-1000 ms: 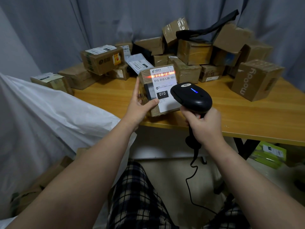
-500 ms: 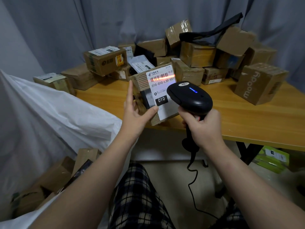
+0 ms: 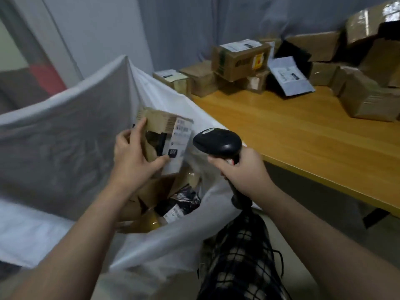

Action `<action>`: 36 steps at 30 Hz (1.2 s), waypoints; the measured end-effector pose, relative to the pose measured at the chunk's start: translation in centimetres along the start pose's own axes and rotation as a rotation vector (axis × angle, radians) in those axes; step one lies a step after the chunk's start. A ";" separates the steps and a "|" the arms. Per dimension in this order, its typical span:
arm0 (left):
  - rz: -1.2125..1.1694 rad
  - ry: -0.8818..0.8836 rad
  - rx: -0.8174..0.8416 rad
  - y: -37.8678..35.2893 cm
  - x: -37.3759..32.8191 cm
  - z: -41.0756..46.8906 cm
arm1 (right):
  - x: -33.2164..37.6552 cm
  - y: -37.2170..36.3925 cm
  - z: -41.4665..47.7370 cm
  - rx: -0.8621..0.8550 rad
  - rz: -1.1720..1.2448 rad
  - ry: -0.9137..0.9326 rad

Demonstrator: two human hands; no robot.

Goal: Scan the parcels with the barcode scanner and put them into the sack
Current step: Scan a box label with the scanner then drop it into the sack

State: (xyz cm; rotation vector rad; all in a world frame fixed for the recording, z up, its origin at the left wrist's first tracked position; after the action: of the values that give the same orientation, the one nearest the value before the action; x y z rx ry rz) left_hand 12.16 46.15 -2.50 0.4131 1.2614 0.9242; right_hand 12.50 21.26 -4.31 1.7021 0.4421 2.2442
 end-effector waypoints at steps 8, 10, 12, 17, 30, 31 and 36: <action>0.661 0.015 0.408 -5.9 7.3 3.1 | -1.3 -7.3 2.9 0.125 -0.110 -0.045; 0.593 0.033 0.548 -8.7 9.3 1.4 | -2.5 -7.9 2.7 0.130 -0.103 -0.068; 0.644 -0.018 0.630 -11.0 10.5 -0.7 | -3.7 -8.3 2.2 0.140 -0.086 -0.109; 0.788 -0.076 0.713 -13.1 8.8 -0.8 | -4.2 -8.2 1.3 0.140 -0.135 -0.086; 0.348 -0.434 -0.042 -6.6 -7.2 11.5 | -0.2 2.8 9.9 -0.195 0.056 -0.092; 0.361 -0.444 -0.061 -6.8 -7.9 13.1 | -0.1 3.2 10.8 -0.214 0.086 -0.110; 0.536 -0.349 -0.038 -9.2 -8.4 21.9 | 0.0 3.7 15.2 -0.224 0.186 -0.177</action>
State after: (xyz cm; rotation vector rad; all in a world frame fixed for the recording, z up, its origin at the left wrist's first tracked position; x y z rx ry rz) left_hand 35.74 38.84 2.61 0.8690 0.8205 1.2578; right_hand 27.01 18.98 1.11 1.8647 -0.0085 2.1437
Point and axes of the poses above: each hand's wrist, its own z-axis towards the middle knuckle, its own y-axis out of the back of the hand, x = y × z, the point moved 8 cm from there along z, towards the middle knuckle
